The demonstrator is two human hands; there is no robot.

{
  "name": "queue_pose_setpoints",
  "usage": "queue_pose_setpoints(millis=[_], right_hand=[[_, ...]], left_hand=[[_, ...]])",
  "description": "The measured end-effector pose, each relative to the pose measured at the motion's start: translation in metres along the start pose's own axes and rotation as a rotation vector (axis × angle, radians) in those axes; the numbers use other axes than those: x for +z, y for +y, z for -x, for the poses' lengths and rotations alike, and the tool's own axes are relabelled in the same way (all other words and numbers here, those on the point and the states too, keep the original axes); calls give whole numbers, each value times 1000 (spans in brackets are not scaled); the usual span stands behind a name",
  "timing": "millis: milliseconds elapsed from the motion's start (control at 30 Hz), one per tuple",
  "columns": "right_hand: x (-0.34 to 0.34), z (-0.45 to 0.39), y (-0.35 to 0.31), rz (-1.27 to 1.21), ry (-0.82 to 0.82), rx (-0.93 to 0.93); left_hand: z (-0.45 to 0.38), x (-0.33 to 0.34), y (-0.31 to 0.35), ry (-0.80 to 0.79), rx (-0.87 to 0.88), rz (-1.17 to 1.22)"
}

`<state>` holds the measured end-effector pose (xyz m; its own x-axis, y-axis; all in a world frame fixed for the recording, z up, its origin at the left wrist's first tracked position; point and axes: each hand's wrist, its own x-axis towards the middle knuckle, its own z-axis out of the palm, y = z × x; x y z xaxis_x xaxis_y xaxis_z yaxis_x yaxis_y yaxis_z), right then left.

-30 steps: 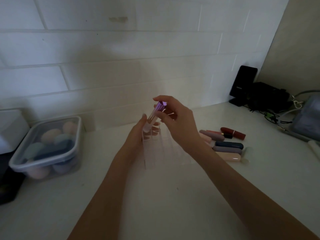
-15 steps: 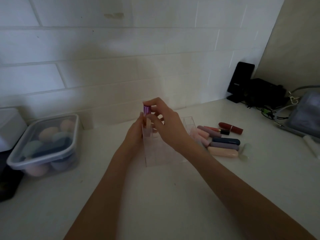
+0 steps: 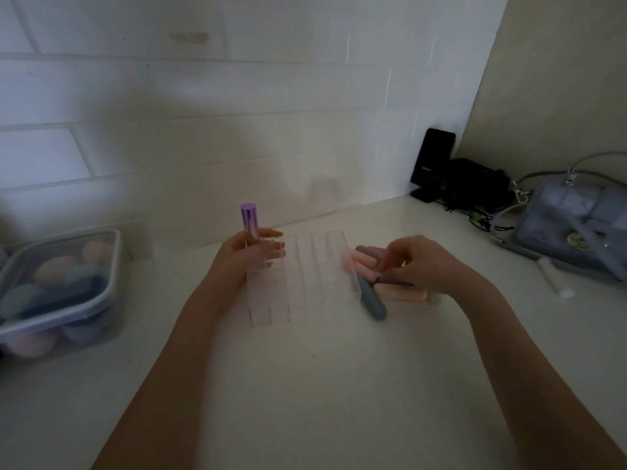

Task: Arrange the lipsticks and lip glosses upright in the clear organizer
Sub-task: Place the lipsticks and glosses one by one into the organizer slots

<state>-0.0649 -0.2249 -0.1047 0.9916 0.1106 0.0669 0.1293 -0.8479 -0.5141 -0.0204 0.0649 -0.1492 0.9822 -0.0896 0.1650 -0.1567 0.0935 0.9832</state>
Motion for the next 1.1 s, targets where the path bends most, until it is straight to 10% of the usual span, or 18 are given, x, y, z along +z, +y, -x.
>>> queue_pose_setpoints(millis=[400, 867, 1100], right_hand=[[17, 17, -9, 180, -89, -95], [26, 20, -58, -756, 225, -204], [45, -7, -103, -644, 335, -252]], left_hand=[[11, 5, 4, -37, 1, 42], [8, 10, 1, -39, -8, 66], [7, 9, 4, -88, -42, 92]])
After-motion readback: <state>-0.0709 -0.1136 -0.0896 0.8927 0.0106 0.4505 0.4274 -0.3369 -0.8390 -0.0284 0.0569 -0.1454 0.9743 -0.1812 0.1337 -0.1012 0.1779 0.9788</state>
